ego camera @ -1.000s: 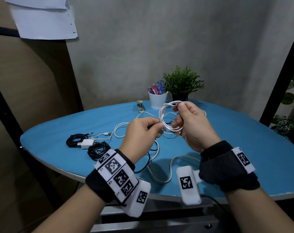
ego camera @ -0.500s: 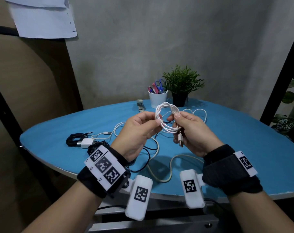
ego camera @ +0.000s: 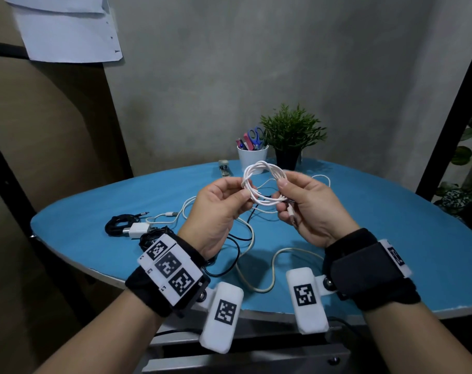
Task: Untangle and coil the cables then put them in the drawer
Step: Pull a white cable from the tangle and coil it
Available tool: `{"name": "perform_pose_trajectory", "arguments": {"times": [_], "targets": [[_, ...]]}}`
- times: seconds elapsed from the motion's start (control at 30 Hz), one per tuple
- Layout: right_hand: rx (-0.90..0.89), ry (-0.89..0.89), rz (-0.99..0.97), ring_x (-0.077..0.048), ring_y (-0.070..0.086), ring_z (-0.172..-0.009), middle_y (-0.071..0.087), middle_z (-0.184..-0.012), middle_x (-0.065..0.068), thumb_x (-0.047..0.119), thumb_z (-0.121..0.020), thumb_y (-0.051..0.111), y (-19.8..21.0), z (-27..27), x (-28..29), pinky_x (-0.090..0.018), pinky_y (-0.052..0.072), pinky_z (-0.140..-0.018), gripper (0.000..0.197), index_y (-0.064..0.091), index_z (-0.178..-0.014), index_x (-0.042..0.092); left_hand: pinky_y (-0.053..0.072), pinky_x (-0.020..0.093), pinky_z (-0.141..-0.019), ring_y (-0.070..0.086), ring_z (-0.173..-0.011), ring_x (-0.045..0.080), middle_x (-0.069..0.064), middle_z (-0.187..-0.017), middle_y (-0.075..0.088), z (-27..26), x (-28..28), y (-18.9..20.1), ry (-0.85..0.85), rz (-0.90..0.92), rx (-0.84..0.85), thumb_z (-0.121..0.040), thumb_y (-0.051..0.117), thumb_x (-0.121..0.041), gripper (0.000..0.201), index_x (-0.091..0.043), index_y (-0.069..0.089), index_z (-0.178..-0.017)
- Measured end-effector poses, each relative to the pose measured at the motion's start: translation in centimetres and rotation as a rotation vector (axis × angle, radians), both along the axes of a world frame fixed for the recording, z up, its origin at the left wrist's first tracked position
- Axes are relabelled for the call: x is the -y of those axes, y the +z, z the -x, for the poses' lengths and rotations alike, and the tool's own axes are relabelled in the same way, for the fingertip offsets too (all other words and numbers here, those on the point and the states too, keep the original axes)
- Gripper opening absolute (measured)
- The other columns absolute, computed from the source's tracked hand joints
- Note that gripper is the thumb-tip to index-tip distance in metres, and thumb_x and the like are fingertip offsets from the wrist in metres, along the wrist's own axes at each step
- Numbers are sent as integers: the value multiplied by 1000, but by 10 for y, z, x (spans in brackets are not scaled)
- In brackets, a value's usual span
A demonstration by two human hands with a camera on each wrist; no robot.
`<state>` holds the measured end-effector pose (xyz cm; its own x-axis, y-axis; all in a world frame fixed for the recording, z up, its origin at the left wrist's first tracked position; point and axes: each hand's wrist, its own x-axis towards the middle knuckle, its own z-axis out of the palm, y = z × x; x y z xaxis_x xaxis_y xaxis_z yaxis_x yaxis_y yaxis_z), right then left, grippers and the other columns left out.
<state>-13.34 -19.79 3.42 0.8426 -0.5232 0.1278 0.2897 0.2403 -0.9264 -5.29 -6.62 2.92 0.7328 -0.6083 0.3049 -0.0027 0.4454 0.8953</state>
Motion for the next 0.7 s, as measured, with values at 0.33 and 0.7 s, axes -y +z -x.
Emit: {"name": "perform_pose_trajectory", "arguments": {"times": [0.33,0.7], "targets": [[-20,-40,310,-12,49,-49,57,-67,-6,1,-88,57,-3,0,-4,-16,39,-44,9,60,-86,9,48,15,-55,54,-57,8,5,-71,59,-1,4,2,126,-81,-28,-86,54,6,18,-8,58,-76],[-124,-170,599,-9,35,-45,44,-48,4,13,-82,70,-6,-4,-3,-21,31,-43,17,63,-67,14,53,22,-63,58,-67,15,9,-77,63,-4,2,-2,103,-145,-35,-89,55,0,11,-9,58,-84]]}}
